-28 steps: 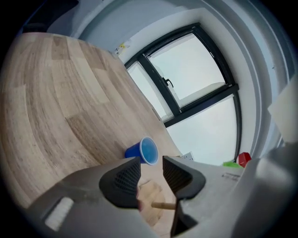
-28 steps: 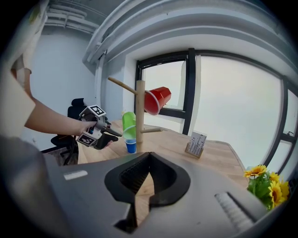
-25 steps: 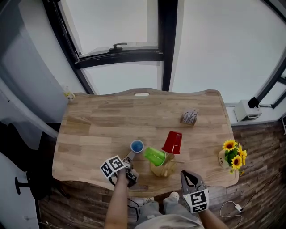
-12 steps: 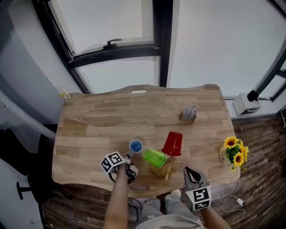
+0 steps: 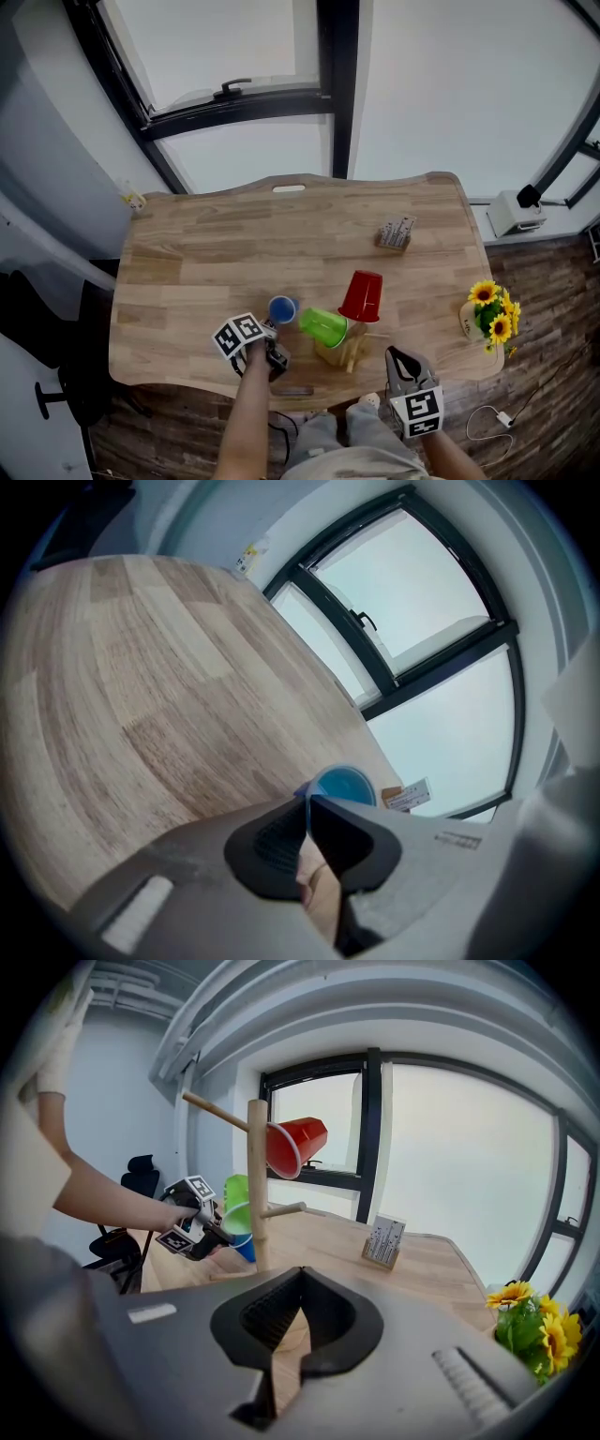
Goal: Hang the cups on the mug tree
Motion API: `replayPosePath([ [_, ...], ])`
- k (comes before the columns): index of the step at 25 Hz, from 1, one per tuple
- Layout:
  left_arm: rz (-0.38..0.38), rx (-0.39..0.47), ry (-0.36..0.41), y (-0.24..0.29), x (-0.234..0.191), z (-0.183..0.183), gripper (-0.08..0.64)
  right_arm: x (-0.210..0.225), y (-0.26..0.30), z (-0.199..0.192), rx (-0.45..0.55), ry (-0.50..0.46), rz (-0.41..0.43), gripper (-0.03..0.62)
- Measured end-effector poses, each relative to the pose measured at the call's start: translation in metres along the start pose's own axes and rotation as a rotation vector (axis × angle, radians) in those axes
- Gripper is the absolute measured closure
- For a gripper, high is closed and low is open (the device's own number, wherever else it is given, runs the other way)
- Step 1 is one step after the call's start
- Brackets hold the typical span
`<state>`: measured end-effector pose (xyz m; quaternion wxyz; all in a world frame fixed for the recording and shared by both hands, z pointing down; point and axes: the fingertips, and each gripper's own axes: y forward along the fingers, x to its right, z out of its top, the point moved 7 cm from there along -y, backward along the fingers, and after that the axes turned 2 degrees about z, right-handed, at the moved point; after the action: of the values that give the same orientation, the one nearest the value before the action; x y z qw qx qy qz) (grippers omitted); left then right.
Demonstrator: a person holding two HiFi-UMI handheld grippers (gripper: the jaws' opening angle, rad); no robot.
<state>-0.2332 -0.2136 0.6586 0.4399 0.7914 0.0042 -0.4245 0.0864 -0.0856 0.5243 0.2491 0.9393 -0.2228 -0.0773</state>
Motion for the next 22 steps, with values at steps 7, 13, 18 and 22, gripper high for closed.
replayPosePath([
  [7,0.003,0.027,0.013,-0.010,-0.002,0.000,0.541,-0.002,-0.003,0.002,0.008,-0.010,0.006,0.591],
  [13,0.002,0.039,0.030,-0.021,-0.005,-0.007,0.541,-0.005,-0.007,0.001,0.016,-0.013,0.017,0.591],
  [18,0.020,0.039,0.059,-0.034,-0.010,-0.017,0.541,-0.008,-0.012,0.001,0.028,-0.017,0.030,0.591],
  [22,0.032,0.045,0.076,-0.045,-0.013,-0.026,0.541,-0.010,-0.017,-0.001,0.033,-0.025,0.042,0.591],
])
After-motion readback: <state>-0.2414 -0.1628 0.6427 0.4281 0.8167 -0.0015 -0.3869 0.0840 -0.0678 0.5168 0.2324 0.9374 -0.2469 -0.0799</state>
